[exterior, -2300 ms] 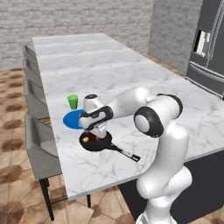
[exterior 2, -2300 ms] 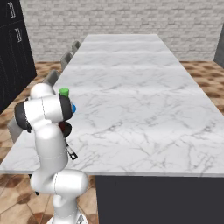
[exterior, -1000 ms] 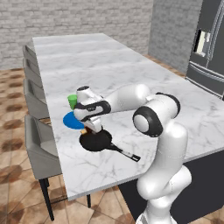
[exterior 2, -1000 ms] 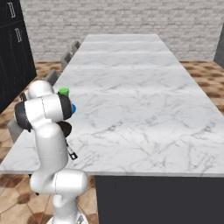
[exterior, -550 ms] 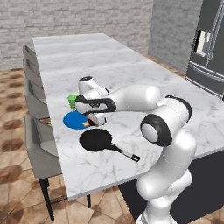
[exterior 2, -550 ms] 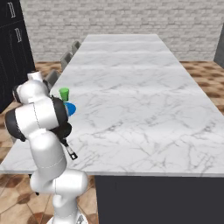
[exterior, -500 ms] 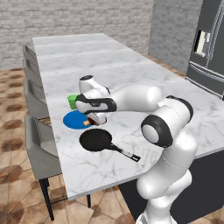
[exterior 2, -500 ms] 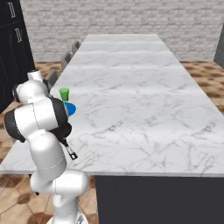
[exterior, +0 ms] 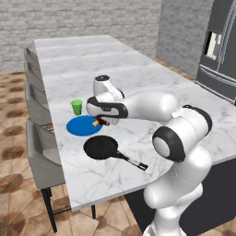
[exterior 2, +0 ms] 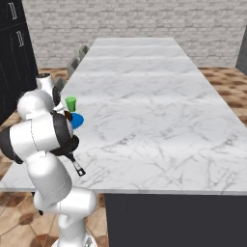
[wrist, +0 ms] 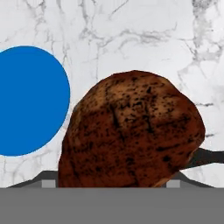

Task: Pick up the pan with the steak in it and place it on the dining table. Then place the steak on the plate.

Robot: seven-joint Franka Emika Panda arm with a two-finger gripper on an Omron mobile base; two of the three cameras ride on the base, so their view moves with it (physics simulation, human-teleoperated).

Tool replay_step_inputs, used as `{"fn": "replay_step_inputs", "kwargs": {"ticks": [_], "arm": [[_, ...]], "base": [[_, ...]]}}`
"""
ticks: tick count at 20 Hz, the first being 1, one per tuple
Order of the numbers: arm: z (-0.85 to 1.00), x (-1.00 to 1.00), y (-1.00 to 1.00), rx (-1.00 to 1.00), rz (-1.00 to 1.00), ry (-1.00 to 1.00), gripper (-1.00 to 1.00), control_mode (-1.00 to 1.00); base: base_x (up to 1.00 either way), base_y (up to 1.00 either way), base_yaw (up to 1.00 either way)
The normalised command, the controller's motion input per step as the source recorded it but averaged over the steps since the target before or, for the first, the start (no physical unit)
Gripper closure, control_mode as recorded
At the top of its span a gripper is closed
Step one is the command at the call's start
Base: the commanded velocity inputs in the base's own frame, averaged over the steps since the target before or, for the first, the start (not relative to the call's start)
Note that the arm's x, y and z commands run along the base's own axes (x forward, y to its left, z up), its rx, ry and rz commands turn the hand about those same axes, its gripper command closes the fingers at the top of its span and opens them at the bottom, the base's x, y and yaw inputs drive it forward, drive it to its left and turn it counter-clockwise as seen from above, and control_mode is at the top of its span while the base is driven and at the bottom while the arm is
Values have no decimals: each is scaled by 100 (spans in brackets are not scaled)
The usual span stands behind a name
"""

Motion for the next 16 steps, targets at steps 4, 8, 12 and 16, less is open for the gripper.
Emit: {"fn": "replay_step_inputs", "kwargs": {"ticks": [4, 8, 12, 16], "arm": [[0, 43, 2, 1, 13, -21, 100, -100], [0, 65, 5, 1, 10, -17, 100, -100], [0, 86, 14, 3, 8, -8, 100, -100], [-3, 74, 29, 1, 5, -2, 100, -100]], "base": [[0, 0, 0], [0, 0, 0], [0, 0, 0], [0, 0, 0]]}}
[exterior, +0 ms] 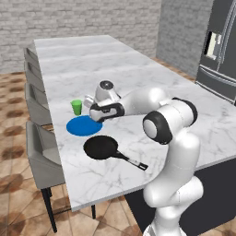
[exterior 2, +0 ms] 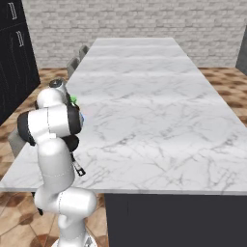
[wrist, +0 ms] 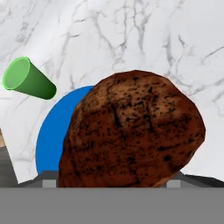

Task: Pick up the pan with the steak in it and place it on the dining table. Then place the steak on the plate.

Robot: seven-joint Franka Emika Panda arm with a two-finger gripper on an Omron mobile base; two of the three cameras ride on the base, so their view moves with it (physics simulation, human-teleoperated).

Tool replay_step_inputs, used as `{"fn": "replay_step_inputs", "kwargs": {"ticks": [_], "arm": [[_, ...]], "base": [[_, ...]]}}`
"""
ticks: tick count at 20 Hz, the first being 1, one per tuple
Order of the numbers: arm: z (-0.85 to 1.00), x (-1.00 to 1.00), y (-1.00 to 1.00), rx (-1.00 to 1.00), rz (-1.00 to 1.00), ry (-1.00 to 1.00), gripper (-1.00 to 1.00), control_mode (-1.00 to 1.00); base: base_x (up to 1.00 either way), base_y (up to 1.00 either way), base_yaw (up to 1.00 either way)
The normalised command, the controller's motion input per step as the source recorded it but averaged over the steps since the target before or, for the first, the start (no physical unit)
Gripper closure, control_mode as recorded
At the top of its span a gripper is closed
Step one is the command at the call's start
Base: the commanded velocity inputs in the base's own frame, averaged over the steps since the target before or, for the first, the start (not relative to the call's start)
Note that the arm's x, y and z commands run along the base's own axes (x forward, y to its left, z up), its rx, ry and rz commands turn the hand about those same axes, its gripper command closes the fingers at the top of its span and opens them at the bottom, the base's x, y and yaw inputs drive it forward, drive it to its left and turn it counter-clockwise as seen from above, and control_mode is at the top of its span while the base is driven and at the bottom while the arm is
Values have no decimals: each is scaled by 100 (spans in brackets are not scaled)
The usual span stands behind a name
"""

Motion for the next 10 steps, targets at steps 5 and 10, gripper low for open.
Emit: {"fn": "replay_step_inputs", "kwargs": {"ticks": [5, 10], "arm": [[-3, 10, 3, 0, 0, 1, 100, -100], [-16, 37, 38, 0, -4, 2, 100, -100]], "base": [[0, 0, 0], [0, 0, 0]]}}
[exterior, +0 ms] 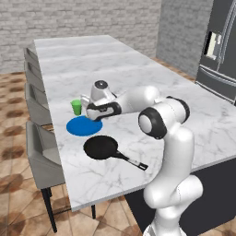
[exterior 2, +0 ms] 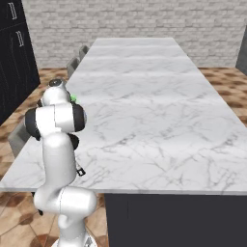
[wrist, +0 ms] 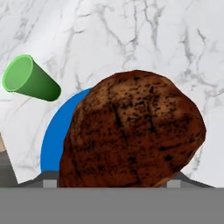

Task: Pick up the pan with the steak in it and place it on the dining table. Then place the steak on the plate.

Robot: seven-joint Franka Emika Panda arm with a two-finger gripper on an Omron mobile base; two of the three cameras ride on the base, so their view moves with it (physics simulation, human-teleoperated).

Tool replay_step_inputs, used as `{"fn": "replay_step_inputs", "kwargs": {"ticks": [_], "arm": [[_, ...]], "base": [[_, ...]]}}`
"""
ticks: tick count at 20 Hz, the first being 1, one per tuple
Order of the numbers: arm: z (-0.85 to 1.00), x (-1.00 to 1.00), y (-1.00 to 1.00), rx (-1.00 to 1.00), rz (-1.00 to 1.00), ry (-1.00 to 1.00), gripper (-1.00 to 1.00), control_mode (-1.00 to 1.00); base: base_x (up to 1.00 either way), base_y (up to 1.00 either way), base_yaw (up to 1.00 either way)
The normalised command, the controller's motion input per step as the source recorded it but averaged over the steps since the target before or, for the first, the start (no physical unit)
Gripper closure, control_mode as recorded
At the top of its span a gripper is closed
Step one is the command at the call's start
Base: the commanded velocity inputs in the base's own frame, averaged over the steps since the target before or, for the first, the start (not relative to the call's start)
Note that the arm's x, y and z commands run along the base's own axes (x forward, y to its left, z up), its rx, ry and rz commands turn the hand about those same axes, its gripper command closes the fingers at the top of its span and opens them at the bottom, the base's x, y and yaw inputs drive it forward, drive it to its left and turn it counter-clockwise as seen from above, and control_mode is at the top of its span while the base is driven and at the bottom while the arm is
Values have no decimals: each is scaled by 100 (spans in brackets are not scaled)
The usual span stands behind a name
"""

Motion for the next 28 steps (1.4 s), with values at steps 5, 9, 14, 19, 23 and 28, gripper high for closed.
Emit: {"fn": "replay_step_inputs", "kwargs": {"ticks": [5, 9, 14, 19, 23, 28], "arm": [[-22, 34, 35, 0, -4, 5, 100, -100], [-17, 24, 30, 0, -4, 2, 100, -100], [-3, 5, 4, -2, 0, 2, 100, -100], [-16, 28, 8, -2, 0, 6, 100, -100], [-28, 37, 13, -2, 0, 8, 100, -100], [-29, 38, 14, -2, 0, 9, 100, -100]], "base": [[0, 0, 0], [0, 0, 0], [0, 0, 0], [0, 0, 0], [0, 0, 0], [0, 0, 0]]}}
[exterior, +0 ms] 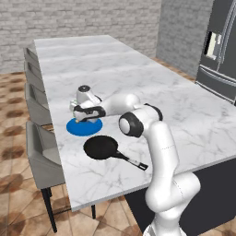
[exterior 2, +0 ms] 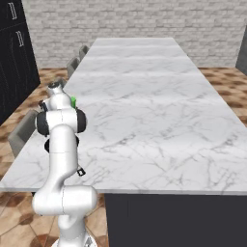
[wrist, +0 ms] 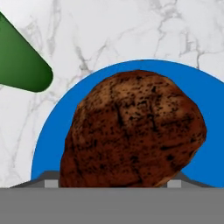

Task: Pick up the pan with the steak in it and place it on the dining table. Then place the steak on the plate.

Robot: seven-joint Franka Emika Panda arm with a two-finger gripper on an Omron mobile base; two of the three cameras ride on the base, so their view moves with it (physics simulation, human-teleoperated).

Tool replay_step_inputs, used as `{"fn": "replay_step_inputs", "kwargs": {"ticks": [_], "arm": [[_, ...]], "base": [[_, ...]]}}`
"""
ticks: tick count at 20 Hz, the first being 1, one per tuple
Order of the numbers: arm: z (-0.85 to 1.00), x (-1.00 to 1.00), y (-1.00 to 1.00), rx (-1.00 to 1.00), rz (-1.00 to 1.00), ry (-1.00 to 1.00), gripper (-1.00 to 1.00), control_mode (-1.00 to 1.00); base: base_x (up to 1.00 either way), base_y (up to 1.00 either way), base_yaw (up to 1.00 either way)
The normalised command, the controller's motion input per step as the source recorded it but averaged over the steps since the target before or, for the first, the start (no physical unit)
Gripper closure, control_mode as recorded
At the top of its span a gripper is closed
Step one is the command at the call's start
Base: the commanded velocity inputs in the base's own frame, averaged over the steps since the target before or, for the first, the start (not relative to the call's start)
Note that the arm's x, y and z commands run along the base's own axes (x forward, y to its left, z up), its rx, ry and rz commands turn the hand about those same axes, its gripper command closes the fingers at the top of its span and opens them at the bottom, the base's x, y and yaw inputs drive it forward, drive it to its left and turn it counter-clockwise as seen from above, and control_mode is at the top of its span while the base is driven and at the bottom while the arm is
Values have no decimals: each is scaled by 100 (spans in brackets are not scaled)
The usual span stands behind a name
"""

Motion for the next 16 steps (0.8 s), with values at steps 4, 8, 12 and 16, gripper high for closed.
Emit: {"fn": "replay_step_inputs", "kwargs": {"ticks": [4, 8, 12, 16], "arm": [[-28, 33, 12, -2, 0, 9, 100, -100], [-31, 24, 8, -2, 0, 11, 100, -100], [-26, 17, 2, -2, 0, 7, 100, -100], [-2, 2, 0, -1, 0, 2, 100, -100]], "base": [[0, 0, 0], [0, 0, 0], [0, 0, 0], [0, 0, 0]]}}
